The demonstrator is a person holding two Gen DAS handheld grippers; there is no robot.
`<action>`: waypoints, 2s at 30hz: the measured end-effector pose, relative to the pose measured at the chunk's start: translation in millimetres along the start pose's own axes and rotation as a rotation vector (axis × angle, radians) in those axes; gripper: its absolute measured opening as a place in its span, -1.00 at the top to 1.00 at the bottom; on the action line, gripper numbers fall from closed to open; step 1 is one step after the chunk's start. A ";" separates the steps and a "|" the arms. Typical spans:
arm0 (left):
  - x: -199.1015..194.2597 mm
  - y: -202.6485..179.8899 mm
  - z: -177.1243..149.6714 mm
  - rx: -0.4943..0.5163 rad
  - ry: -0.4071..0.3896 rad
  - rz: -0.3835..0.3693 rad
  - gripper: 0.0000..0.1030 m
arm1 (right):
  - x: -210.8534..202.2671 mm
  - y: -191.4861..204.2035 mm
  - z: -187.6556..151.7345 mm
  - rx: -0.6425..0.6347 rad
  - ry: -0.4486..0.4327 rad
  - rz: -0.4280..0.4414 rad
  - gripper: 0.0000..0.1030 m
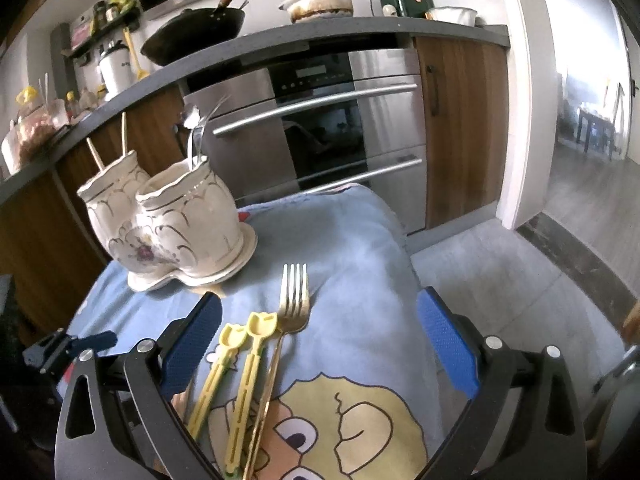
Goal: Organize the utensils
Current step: 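Move both open tools back over the remaining utensils, then grasp a wooden chopstick with the left tool while the right tool grasps the gold fork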
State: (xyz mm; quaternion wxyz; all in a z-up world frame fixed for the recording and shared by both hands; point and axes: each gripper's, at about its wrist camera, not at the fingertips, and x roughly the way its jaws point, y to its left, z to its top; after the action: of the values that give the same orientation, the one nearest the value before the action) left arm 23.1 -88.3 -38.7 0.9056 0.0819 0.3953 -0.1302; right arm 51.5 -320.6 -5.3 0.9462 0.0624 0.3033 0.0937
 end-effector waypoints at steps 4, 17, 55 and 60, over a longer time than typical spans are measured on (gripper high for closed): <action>5.6 -4.1 -2.9 -0.019 0.023 0.011 -0.71 | 2.4 2.0 -2.0 -0.030 0.017 -0.010 -0.88; 7.4 -19.5 2.7 -0.008 0.016 0.066 -0.12 | 17.0 21.6 -22.0 -0.141 0.141 0.048 -0.10; -16.6 39.7 -21.5 0.079 0.116 -0.008 0.77 | 30.6 27.5 -27.4 -0.169 0.235 0.079 0.55; -20.3 51.6 -26.4 0.037 0.106 -0.020 0.45 | 40.8 31.4 -31.1 -0.187 0.252 0.061 0.55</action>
State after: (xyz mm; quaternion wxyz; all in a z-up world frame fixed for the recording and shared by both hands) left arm 7.0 -29.0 -39.2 0.8803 0.1013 0.4411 -0.1422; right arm 61.5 -279.3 -47.9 0.8990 -0.0287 0.4077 0.1575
